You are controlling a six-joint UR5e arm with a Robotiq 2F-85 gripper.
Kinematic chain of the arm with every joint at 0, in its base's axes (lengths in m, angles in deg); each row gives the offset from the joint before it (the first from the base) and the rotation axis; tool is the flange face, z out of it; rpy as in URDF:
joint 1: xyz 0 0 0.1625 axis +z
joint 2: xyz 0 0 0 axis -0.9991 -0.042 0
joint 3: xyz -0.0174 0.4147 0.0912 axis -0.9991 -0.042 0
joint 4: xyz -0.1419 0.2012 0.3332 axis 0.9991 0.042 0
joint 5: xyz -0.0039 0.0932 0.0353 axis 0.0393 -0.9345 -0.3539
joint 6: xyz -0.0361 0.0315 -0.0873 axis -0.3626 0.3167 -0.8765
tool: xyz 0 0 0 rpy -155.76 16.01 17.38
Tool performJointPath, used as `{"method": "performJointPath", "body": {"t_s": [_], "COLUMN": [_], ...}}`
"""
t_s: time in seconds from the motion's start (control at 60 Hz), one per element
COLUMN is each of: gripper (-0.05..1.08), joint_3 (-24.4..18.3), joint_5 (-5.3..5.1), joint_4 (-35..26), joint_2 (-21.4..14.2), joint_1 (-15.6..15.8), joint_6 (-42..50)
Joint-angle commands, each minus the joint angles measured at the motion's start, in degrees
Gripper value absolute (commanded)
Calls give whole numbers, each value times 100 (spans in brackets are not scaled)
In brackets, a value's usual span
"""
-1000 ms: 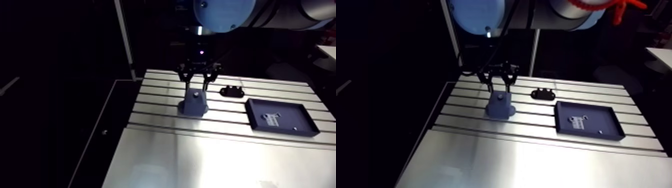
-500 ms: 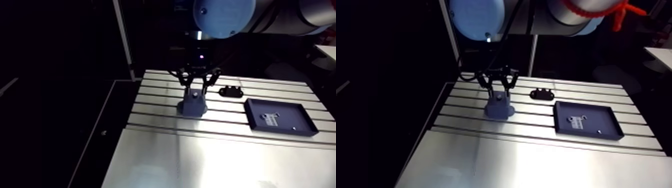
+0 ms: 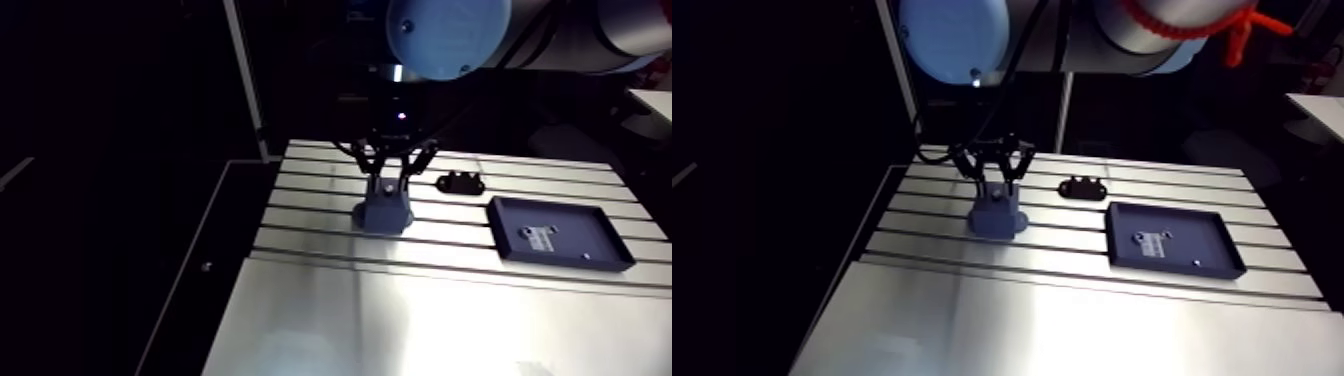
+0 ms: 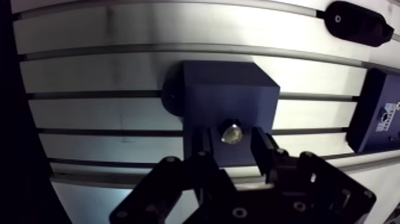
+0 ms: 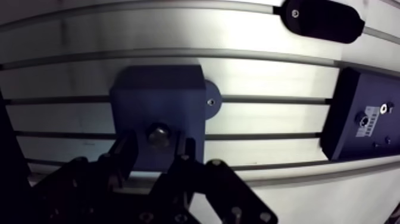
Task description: Pick up the M10 bolt and insert it into the hex recess until seated.
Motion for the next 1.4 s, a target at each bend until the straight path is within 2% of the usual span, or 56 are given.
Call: {"method": "performJointPath", "body": {"t_s": [0.017, 0.817, 1.133, 1.4], "gripper": [53, 57, 63, 64], "joint_3": [7, -1, 6, 22], "joint_5": [-49, -49, -49, -49], "joint_4": [9, 9, 88, 88], "joint_2": [18, 27, 28, 37], "joint_1": [-4, -31, -31, -31], "joint_6": [-1, -93, -116, -116]}}
